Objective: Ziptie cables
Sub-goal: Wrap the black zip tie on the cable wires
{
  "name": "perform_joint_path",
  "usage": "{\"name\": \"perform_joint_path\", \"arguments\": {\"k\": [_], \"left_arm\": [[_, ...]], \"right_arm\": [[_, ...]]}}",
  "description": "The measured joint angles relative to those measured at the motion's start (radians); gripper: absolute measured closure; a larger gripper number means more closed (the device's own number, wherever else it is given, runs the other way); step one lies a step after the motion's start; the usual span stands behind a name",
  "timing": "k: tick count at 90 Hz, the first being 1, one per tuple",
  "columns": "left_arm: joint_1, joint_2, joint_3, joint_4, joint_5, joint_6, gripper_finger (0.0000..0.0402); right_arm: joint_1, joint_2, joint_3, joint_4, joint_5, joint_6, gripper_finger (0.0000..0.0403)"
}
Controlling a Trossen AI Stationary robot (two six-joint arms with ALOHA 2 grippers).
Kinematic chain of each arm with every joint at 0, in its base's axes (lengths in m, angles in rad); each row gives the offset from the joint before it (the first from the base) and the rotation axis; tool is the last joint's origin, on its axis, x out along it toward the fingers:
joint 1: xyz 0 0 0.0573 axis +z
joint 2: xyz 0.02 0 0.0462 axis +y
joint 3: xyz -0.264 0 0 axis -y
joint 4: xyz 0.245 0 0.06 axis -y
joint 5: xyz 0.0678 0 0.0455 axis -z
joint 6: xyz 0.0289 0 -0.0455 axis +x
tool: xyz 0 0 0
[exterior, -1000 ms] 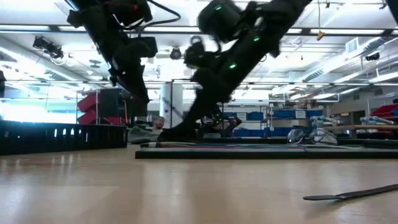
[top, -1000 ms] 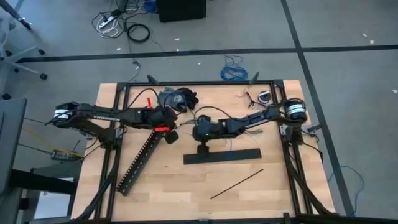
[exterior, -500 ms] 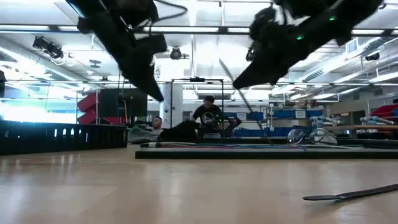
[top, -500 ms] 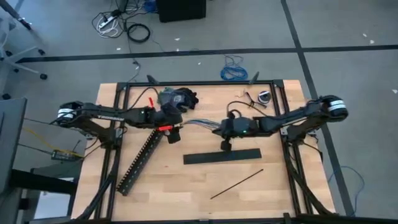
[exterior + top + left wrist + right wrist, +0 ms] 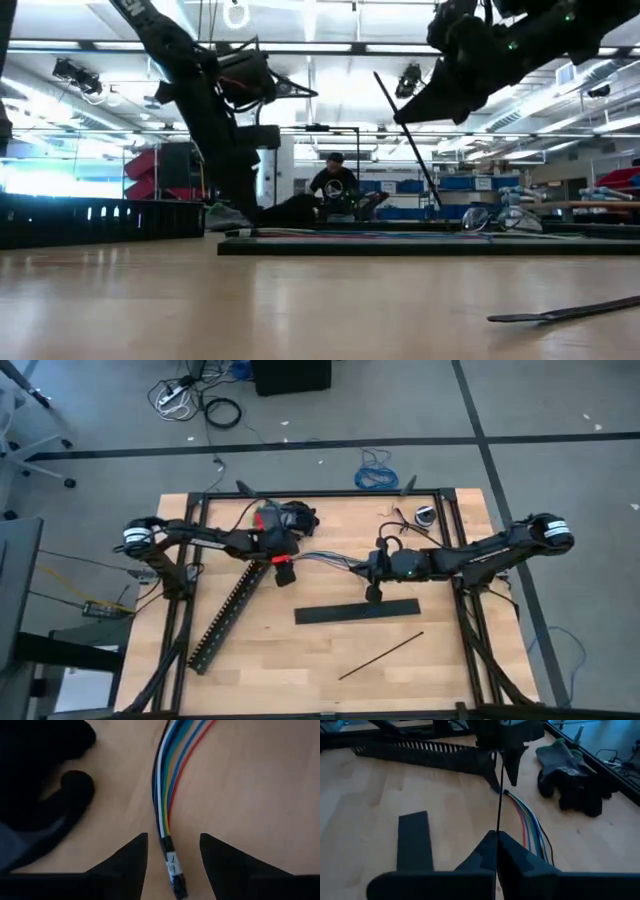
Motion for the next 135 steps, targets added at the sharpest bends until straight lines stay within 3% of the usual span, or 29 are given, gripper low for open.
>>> {"name": "perform_joint_path", "arguments": {"k": [23,29,38,43,55,74,95,114,135], "left_arm": [[0.026,0.075,0.005,0.025,0.038,-0.002,0.0245],[0.023,0.076,0.005,0.03,0.038,-0.001,0.0281],[0.011,0.056,0.005,0.034,0.03,0.005,0.0367],[0.008,0.045,0.008,0.027,0.017,0.006,0.0387],[-0.001,0.04,0.045,0.026,0.004,0.006,0.0399],[-0.027,0.038,0.139,0.06,0.034,0.022,0.0401],[-0.015,0.042,0.273,0.069,0.031,0.062,0.0401],[0.006,0.048,0.346,0.023,0.038,0.083,0.0401],[0.003,0.048,0.395,-0.027,0.066,0.061,0.0401]], "right_arm": [[0.002,0.0,0.0,0.006,0.0,-0.006,0.0403],[0.004,0.0,0.0,0.006,0.0,-0.006,0.0403],[0.005,-0.003,0.0,0.005,0.0,-0.006,0.0403],[0.01,-0.013,0.0,0.005,0.0,-0.009,0.0403],[0.036,-0.071,0.0,-0.008,0.052,-0.042,0.0403],[0.103,-0.251,0.0,-0.072,0.238,-0.122,0.0403],[0.199,-0.384,0.0,0.002,0.147,-0.154,0.0402],[0.257,-0.282,0.0,0.169,0.127,-0.171,0.0402],[0.218,0.024,0.001,0.532,0.08,-0.312,0.0402]]}}
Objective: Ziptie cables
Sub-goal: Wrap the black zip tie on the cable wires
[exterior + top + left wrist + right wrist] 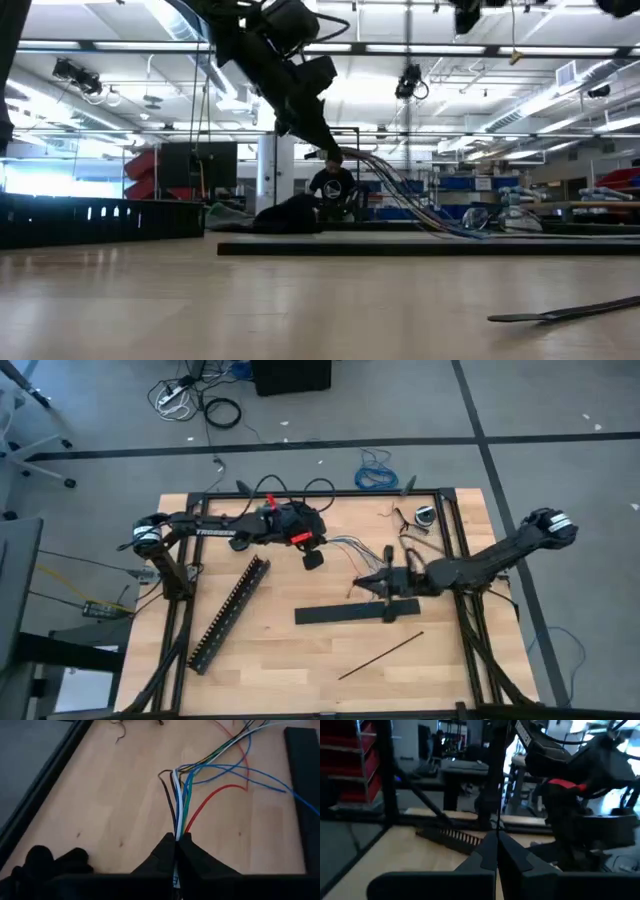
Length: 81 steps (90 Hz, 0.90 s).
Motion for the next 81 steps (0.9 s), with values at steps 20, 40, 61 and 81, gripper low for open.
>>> {"name": "perform_joint_path", "arguments": {"k": [20,40,61,81], "left_arm": [[-0.004,-0.001,0.044,-0.104,0.004,-0.006,0.0401],[-0.004,-0.001,0.046,-0.153,0.028,-0.004,0.0401],[-0.026,-0.001,0.046,-0.26,0.059,0.009,0.0401],[-0.075,-0.001,0.046,-0.388,0.066,0.024,0.0401]], "right_arm": [[-0.054,0.227,0.001,0.191,0.023,-0.237,0.0402],[-0.1,0.371,0.0,0.151,-0.108,-0.061,0.0402],[-0.114,0.419,-0.011,0.082,-0.115,0.163,0.0402],[-0.133,0.416,-0.084,0.097,-0.093,0.281,0.0402]]}}
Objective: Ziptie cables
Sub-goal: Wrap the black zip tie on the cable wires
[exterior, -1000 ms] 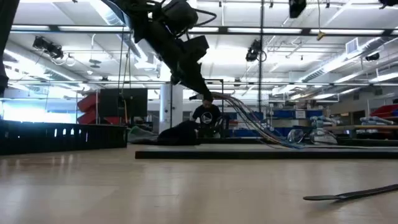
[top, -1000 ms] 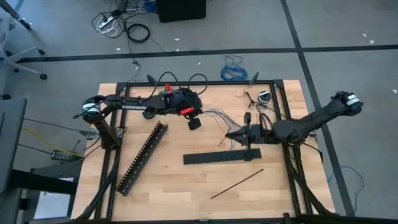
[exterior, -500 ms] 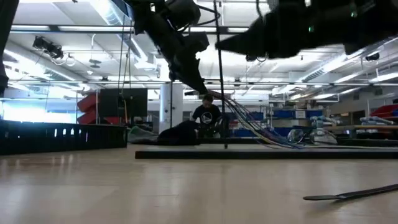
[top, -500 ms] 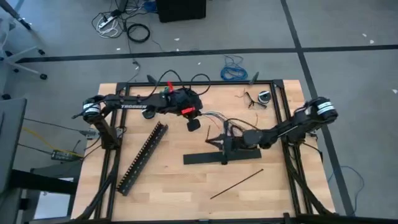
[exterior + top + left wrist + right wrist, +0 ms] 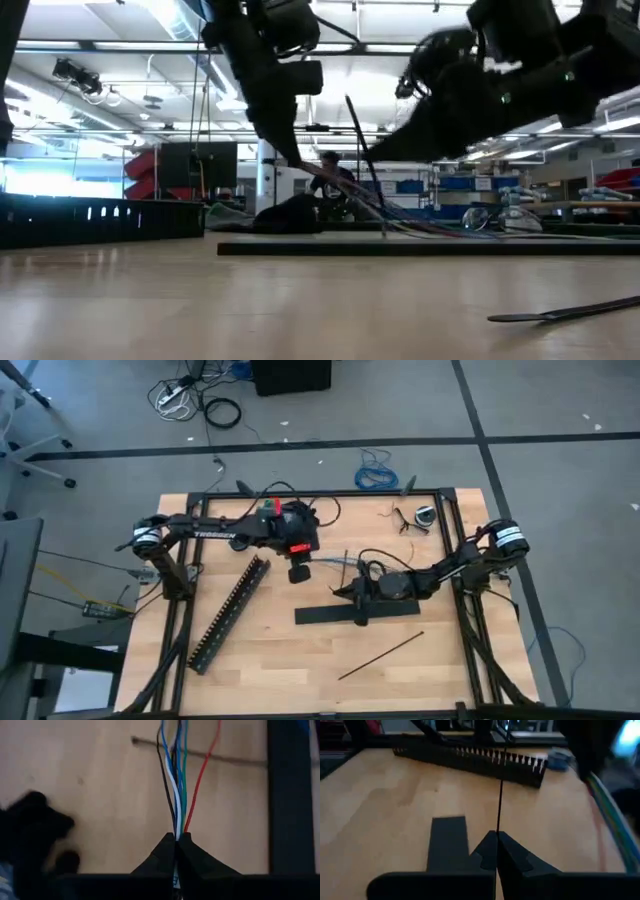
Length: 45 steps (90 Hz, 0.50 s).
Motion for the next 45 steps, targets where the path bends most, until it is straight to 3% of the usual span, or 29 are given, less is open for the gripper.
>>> {"name": "perform_joint_path", "arguments": {"k": [45], "left_arm": [[-0.086,0.021,-0.002,-0.133,0.035,0.006,0.0401]], "right_arm": [[-0.008,0.004,-0.039,0.023,-0.051,0.134,0.0403]]}}
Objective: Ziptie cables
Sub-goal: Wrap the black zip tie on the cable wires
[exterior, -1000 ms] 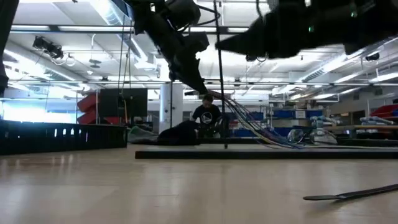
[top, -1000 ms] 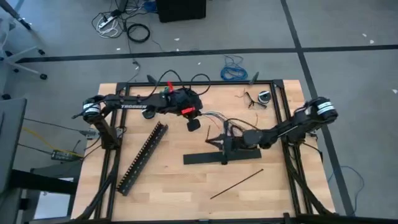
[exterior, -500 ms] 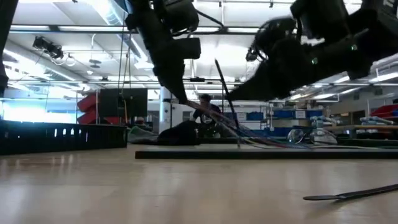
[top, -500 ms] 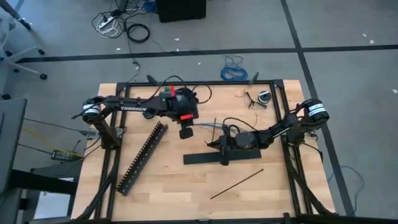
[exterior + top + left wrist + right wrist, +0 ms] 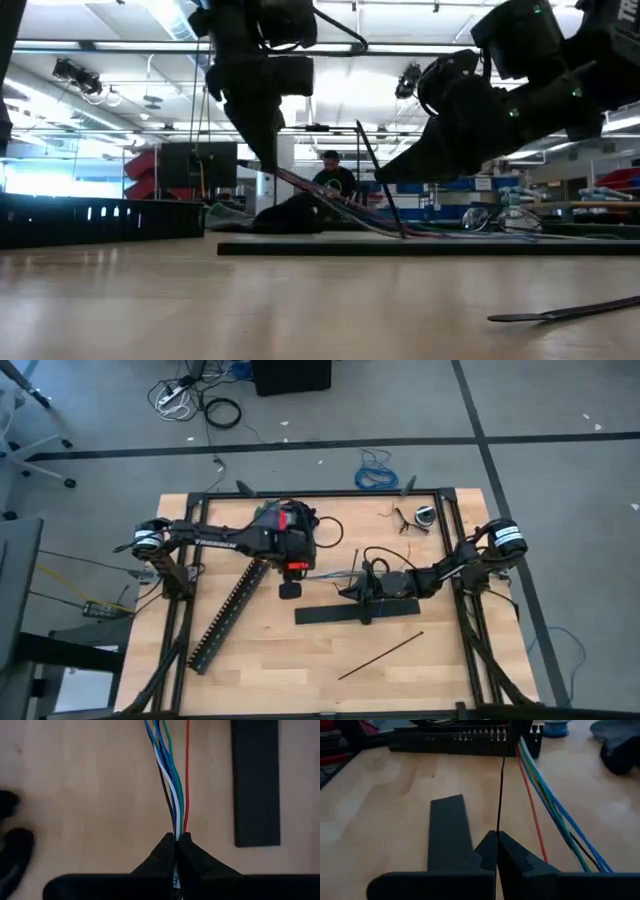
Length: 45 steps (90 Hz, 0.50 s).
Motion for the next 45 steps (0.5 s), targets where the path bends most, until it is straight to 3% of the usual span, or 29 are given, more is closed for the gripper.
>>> {"name": "perform_joint_path", "arguments": {"k": [45], "left_arm": [[-0.002,0.06,-0.002,-0.072,0.032,0.152,0.0401]], "right_arm": [[0.031,0.0,0.0,-0.159,-0.06,0.086,0.0403]]}}
